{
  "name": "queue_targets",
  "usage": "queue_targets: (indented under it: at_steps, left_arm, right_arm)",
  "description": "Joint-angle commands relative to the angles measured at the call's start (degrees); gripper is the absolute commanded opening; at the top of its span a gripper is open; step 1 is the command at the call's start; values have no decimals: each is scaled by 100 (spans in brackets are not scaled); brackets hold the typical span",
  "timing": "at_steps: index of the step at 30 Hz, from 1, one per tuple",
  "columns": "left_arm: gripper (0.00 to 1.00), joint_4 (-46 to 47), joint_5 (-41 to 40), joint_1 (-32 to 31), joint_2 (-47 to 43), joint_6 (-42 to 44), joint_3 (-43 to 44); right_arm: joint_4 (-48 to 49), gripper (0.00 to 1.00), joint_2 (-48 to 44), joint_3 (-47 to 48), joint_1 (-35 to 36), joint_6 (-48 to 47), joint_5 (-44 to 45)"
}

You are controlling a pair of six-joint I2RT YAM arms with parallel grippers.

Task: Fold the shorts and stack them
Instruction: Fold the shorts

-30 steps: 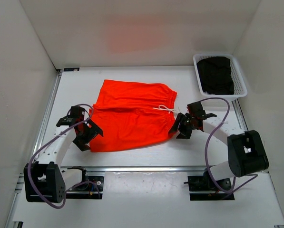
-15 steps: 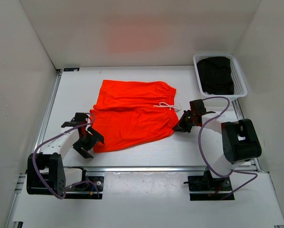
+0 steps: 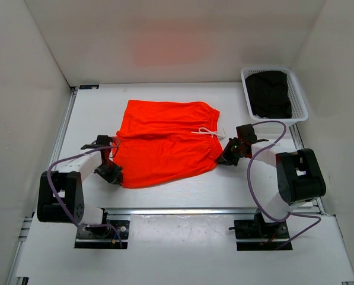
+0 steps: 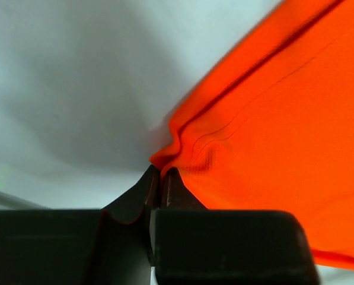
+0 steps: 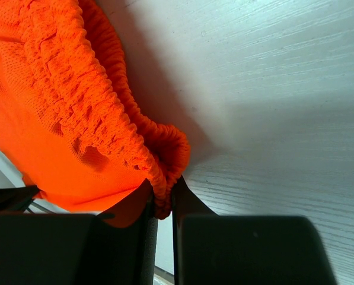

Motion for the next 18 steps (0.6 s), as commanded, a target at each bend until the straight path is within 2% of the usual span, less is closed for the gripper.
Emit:
queue_targets:
  at_steps: [1, 5, 8, 13, 18]
  left_arm:
    - [10, 273, -313, -22, 56, 304, 250]
    - [10, -60, -260, -22, -803, 306, 425]
    - [10, -631, -199, -22, -1794, 306, 575]
    - [10, -1220, -199, -75, -2430, 306, 768]
    - [10, -1572, -94, -75, -2817, 367, 1155]
  right_arm:
    - [-214, 0, -175, 44, -34, -41, 24]
    - [-654, 0, -701, -210, -86, -155, 147]
    - [-1198, 0, -1605, -658, -86, -156, 262]
    - [-2356, 0, -3106, -958, -86, -209, 517]
    - [-3299, 0, -3962, -906, -86, -209, 718]
